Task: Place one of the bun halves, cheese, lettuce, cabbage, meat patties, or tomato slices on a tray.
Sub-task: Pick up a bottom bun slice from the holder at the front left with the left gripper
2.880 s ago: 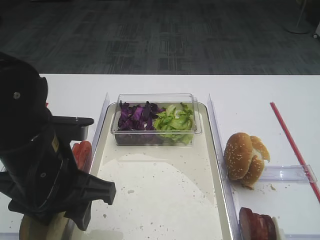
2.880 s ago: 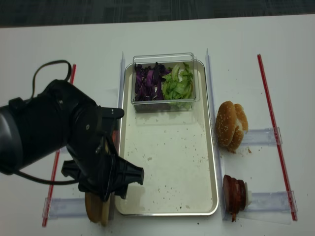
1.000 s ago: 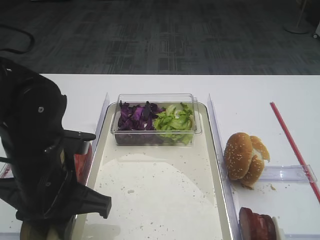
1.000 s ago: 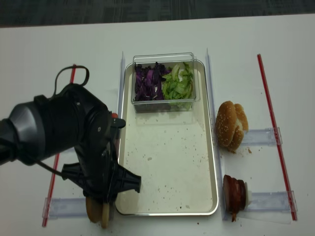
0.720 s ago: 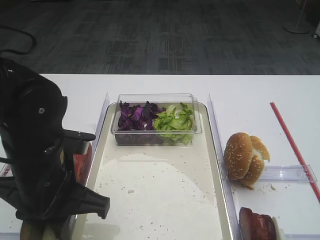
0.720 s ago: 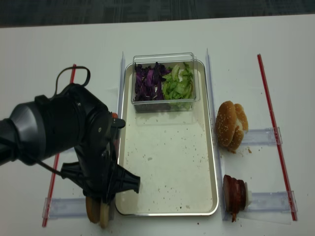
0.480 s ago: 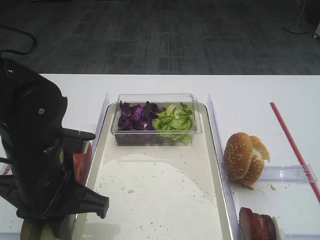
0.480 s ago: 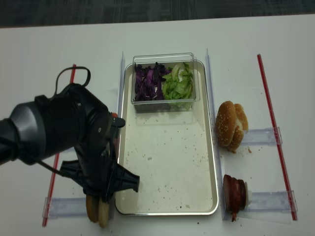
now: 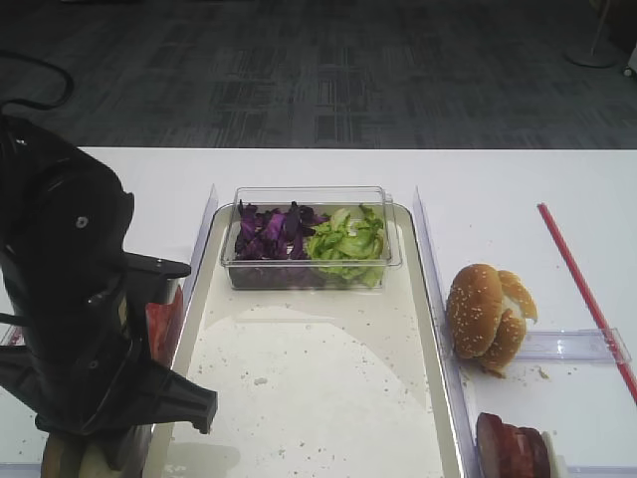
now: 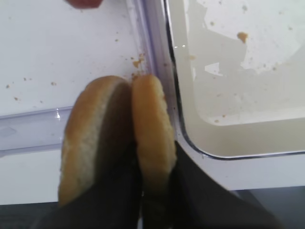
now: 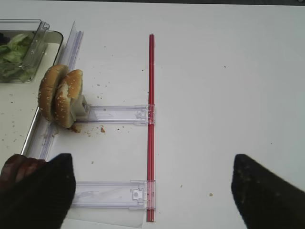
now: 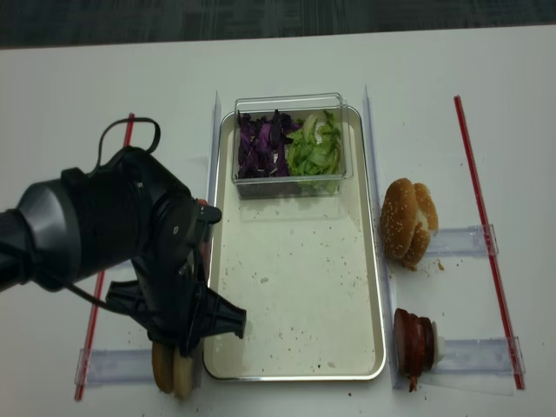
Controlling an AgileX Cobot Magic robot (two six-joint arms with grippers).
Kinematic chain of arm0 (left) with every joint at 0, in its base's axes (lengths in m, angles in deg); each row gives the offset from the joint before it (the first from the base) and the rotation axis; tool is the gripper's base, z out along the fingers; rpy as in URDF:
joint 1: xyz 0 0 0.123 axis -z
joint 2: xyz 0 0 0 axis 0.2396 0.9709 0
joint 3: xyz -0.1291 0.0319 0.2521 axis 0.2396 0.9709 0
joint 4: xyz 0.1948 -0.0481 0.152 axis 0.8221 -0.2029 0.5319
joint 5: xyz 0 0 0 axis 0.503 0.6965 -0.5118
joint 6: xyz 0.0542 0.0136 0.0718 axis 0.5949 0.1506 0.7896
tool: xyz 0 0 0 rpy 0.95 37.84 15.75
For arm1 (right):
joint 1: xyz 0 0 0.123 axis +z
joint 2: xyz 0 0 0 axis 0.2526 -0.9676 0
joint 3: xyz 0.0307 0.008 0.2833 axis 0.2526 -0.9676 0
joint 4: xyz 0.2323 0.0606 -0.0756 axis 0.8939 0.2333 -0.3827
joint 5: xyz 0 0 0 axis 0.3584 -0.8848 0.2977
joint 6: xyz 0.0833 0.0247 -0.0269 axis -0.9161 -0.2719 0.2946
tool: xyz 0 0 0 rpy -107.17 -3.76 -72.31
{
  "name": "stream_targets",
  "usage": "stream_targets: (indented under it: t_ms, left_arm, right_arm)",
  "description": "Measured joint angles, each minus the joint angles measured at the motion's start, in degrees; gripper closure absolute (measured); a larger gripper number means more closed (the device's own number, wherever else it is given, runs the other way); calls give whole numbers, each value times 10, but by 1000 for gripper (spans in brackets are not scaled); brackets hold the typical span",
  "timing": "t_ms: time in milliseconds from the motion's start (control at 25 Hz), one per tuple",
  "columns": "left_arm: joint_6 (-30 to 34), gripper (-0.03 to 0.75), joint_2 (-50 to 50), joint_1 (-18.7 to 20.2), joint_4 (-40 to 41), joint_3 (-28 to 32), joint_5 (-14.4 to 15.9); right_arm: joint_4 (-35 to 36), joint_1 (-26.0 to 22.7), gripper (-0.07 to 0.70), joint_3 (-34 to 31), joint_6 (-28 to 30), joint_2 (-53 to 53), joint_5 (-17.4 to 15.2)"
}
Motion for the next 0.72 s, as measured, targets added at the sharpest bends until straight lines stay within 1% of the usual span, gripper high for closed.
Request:
stream_targets:
  t_ms: [200, 560, 720]
  left_arm:
    - [2, 619, 0, 0, 0, -10, 4]
    - [13, 619, 0, 0, 1, -52, 49]
    - [18, 620, 0, 0, -1, -65, 61]
  right_arm:
    - [0, 0, -45, 0, 0, 0, 0]
    - [0, 0, -45, 0, 0, 0, 0]
    - [0, 0, -45, 0, 0, 0, 0]
